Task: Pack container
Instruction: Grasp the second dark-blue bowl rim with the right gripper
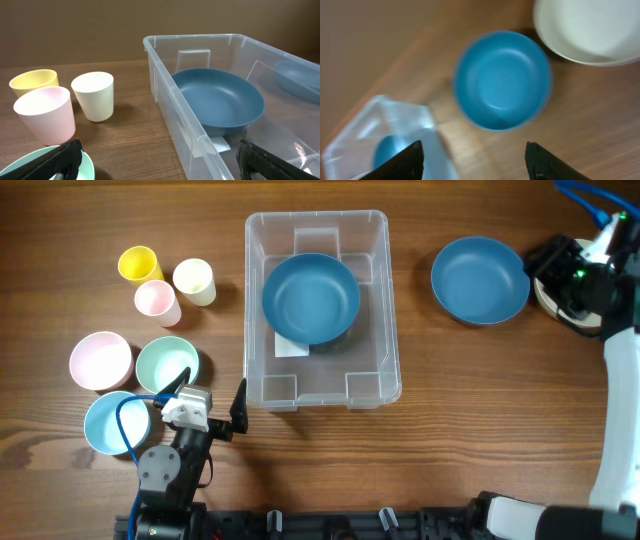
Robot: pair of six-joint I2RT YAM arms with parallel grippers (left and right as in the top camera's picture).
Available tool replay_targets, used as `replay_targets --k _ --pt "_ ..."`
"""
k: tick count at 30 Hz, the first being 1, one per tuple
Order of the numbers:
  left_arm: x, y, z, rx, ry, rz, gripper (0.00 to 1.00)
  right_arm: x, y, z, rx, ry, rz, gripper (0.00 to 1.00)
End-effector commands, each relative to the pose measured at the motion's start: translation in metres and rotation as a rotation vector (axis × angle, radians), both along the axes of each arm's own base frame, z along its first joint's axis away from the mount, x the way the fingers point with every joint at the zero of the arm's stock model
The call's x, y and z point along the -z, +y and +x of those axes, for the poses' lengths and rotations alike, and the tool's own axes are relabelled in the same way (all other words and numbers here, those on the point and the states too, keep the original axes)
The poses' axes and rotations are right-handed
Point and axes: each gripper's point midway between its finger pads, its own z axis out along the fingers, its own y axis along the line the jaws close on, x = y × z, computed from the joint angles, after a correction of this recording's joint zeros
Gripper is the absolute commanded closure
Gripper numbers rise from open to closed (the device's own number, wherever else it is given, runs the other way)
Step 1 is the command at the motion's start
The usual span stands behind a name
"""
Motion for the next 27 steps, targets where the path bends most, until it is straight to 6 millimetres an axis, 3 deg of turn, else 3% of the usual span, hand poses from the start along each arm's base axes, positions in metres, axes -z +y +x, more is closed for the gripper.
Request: replay_targets --k 1,2,4,8,19,24,27 --pt "0.004 -0.003 -0.001 0.016 0.008 -0.006 0.0 0.072 -0.024 0.001 0.01 0.186 0.022 0.3" --pt "0.004 -0.003 -0.001 0.016 0.008 -0.006 0.0 0.099 -0.02 0.015 -0.069 0.212 0.061 0.26" --pt "0.004 -0.003 -0.001 0.016 0.008 -0.006 0.0 0.126 -0.004 0.034 -0.182 0.201 0.152 0.23" --pt "0.004 -0.003 -0.001 0.016 0.008 -0.006 0.0 0.168 -0.007 0.031 -0.118 0.315 0.206 0.24" --pt "0.004 -0.003 -0.001 0.016 0.008 -0.006 0.0 0.217 -0.015 0.032 -0.082 0.405 0.207 0.24" --pt "0.004 -0.003 -0.001 0.016 0.008 -0.006 0.0 0.228 -0.015 0.032 -0.075 0.41 0.212 0.5" --pt "0.004 -0.003 -0.001 0.016 0.008 -0.006 0.0 0.231 -0.016 0.035 -0.06 0.397 0.212 0.6"
